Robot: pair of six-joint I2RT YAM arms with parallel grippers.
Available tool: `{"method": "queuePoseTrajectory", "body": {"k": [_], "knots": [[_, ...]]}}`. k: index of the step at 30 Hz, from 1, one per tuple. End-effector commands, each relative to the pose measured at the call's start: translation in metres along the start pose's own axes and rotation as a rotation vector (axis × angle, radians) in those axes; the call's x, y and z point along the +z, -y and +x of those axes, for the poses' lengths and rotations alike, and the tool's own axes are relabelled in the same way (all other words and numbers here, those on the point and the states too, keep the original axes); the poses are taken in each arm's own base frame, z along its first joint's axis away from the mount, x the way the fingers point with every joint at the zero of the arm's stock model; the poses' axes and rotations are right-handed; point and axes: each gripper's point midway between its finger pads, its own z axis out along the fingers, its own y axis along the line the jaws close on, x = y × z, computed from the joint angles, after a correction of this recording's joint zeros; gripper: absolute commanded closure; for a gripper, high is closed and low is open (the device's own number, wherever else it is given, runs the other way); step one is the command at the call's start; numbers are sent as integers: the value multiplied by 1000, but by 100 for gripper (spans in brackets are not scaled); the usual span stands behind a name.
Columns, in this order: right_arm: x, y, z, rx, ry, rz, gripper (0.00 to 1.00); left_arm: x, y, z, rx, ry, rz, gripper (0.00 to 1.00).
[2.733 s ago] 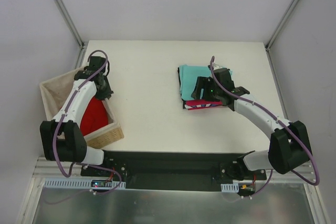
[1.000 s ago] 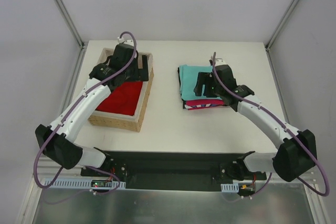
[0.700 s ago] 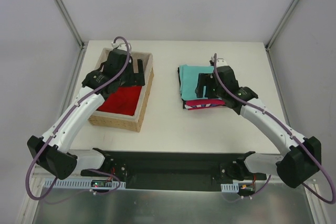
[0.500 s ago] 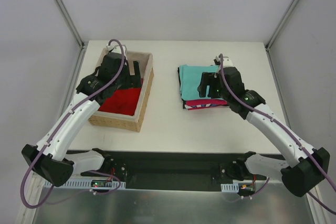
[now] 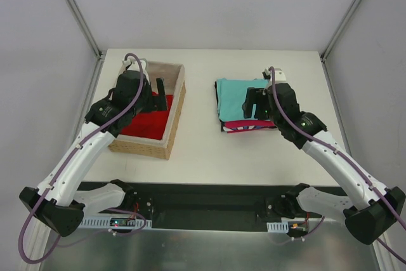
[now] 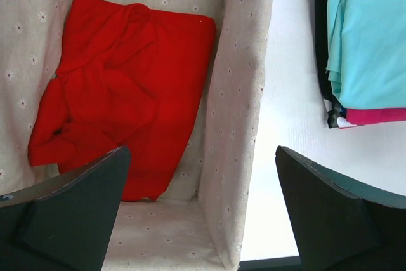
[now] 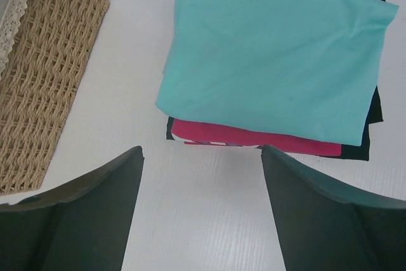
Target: Fold and stack the t-shirts
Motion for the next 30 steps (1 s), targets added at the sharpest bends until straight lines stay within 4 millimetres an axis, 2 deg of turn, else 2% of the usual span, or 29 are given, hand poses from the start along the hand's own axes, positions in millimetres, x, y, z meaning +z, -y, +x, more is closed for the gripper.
{"method": "queuePoseTrajectory", "body": {"k": [1, 14, 28, 30], "knots": [[-16, -2, -25, 9, 77, 3, 21, -9, -4, -13, -27, 66, -5, 1], [-26, 3, -25, 11, 95, 20, 21, -7, -1, -8, -38, 56, 10, 1], [-27, 2, -25, 14, 97, 15, 21, -8, 0, -9, -44, 62, 17, 1], [-26, 0, -23, 4, 92, 4, 25, -8, 0, -8, -43, 60, 17, 1]]}}
